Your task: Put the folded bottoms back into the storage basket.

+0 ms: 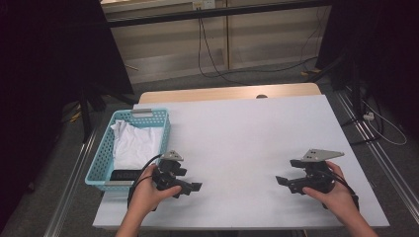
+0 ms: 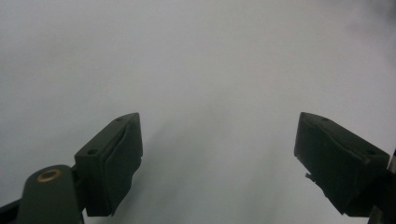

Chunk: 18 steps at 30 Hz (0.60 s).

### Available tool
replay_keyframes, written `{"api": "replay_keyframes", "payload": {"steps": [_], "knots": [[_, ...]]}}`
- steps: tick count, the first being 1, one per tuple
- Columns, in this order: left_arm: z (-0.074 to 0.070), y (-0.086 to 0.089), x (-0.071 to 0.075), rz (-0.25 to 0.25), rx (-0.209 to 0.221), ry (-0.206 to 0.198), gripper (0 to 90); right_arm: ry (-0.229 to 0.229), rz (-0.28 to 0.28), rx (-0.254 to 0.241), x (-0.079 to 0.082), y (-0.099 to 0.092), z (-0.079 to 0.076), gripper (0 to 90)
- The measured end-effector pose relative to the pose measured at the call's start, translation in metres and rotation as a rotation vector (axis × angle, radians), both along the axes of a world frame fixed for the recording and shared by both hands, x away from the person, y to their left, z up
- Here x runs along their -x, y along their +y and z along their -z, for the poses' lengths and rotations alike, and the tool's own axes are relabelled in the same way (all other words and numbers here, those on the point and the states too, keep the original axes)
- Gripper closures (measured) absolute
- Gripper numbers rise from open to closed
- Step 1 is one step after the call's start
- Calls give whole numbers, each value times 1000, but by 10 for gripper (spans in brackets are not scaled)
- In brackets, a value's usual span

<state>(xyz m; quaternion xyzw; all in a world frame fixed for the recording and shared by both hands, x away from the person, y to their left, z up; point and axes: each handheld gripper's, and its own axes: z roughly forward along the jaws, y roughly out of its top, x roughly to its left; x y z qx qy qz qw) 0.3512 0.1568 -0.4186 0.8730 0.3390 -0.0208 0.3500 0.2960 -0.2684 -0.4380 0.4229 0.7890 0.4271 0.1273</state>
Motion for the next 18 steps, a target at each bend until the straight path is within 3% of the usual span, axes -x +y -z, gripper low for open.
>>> {"api": "replay_keyframes", "payload": {"steps": [18], "knots": [[8, -2, 7, 10, 22, -12, 129, 0, 1, 11, 4, -4, 1, 158]]}}
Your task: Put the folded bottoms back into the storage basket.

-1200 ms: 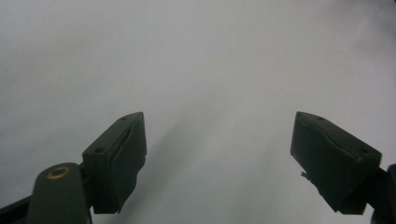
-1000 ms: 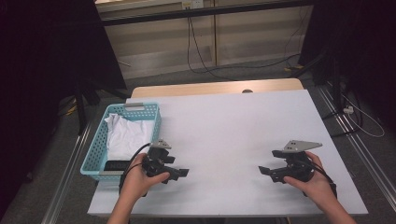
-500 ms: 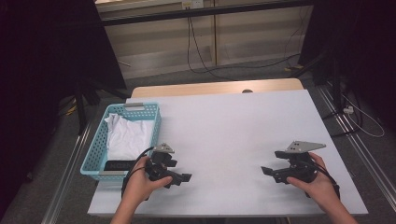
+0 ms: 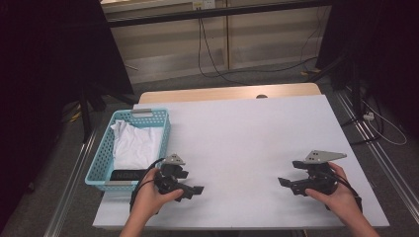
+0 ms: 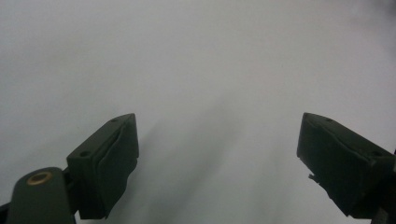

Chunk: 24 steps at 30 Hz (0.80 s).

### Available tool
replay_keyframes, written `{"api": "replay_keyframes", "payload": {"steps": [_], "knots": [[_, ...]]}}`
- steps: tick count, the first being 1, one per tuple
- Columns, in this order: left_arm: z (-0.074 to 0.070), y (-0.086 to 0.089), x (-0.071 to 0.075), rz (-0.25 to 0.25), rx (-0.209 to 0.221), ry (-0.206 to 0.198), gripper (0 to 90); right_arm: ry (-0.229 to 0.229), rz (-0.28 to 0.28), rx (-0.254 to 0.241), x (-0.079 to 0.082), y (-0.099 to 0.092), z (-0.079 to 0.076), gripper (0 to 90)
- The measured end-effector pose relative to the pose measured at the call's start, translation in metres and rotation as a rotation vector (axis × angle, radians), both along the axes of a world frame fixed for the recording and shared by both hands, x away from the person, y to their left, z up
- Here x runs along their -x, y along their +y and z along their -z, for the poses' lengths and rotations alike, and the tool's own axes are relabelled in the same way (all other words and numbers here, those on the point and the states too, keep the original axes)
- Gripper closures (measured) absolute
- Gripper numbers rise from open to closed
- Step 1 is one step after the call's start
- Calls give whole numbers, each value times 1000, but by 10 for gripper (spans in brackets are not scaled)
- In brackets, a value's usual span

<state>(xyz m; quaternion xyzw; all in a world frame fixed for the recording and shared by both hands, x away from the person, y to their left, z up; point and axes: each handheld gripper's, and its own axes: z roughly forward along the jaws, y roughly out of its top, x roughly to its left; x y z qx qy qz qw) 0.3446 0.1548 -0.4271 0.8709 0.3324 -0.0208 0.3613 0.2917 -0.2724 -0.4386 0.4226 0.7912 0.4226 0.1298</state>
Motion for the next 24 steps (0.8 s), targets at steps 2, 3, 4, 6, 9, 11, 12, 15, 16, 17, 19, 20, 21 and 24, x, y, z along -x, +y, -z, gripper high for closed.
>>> {"api": "replay_keyframes", "payload": {"steps": [2, 3, 4, 6, 9, 11, 12, 15, 16, 17, 19, 20, 21, 24], "knots": [[1, -2, 1, 13, -5, -1, 128, 0, 1, 1, 0, 0, 0, 158], [1, -2, 1, 14, -8, -4, 127, -2, 1, 2, 1, 0, 0, 158], [2, -3, 2, 13, -6, -5, 124, -1, 1, 2, 1, -1, 0, 158], [2, -3, 2, 20, 0, -3, 122, -4, -2, 3, 1, -1, -1, 158], [3, -2, 1, 18, 1, -5, 118, -2, 1, 2, 2, -3, 0, 158], [3, -1, 1, 18, 5, -7, 117, 2, 1, 9, 2, -4, 1, 158], [3, -1, 1, 19, 1, -9, 117, 2, 3, 13, 2, -4, 2, 158], [4, -2, 1, 23, -3, -5, 117, -3, 3, 11, 3, -6, 1, 158], [4, -3, 1, 25, -2, -7, 117, -2, 5, 12, 3, -6, 1, 158], [4, -3, 1, 27, 0, -8, 117, -3, 5, 13, 3, -7, 1, 158], [4, -3, 1, 28, -1, -11, 117, -3, 10, 10, 3, -8, 1, 158], [4, -4, 1, 29, 0, -9, 117, -5, 9, 8, 3, -8, 1, 158], [4, -4, 0, 29, -2, -11, 117, -6, 8, 10, 3, -8, 1, 158], [4, -4, 0, 29, -1, -10, 117, -3, 6, 11, 2, -8, 2, 157]]}}
